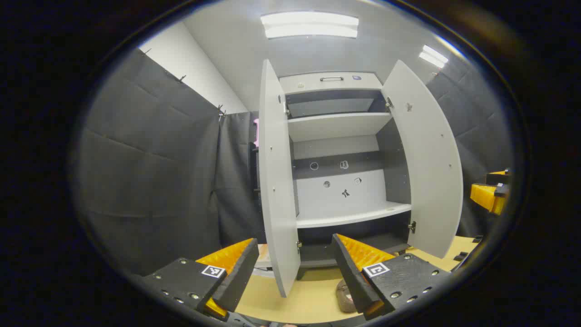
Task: Grab one shoe with the right hand and put it into the shoe cabinet, grab the other shoe with the left hand and put it into the shoe cabinet; then close the right door with the right hand and the left door with the left hand.
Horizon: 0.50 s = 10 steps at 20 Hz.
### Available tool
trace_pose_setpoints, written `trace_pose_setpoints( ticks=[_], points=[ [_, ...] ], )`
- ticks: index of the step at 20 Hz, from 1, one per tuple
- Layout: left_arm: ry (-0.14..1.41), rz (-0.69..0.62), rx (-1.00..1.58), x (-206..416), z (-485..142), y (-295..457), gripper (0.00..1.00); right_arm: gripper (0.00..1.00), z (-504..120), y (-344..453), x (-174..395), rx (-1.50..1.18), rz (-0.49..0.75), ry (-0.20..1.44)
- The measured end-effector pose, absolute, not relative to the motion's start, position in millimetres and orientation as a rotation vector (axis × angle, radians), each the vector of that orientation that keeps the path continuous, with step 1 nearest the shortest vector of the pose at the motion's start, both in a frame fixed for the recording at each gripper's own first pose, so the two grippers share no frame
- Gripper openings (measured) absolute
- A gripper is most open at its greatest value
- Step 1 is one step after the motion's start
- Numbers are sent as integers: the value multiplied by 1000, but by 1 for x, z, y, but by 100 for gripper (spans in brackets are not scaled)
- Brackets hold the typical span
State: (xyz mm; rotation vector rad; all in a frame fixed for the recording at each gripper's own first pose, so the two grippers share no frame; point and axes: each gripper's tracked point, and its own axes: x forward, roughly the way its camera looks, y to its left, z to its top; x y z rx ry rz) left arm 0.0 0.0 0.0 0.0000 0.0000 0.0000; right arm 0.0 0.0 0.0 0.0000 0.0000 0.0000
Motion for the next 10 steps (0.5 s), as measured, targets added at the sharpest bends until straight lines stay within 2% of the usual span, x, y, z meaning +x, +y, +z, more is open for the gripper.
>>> trace_pose_setpoints(
  ticks=[3, 10],
  points=[
    [5, -1, -8, -2, -3, -2, 100, 96, 4, 0, -1, -3, 1, -10],
    [1, -18, -17, -2, -6, -6, 100, 98, 4, 4, -1, -2, 2, -2]
  ],
)
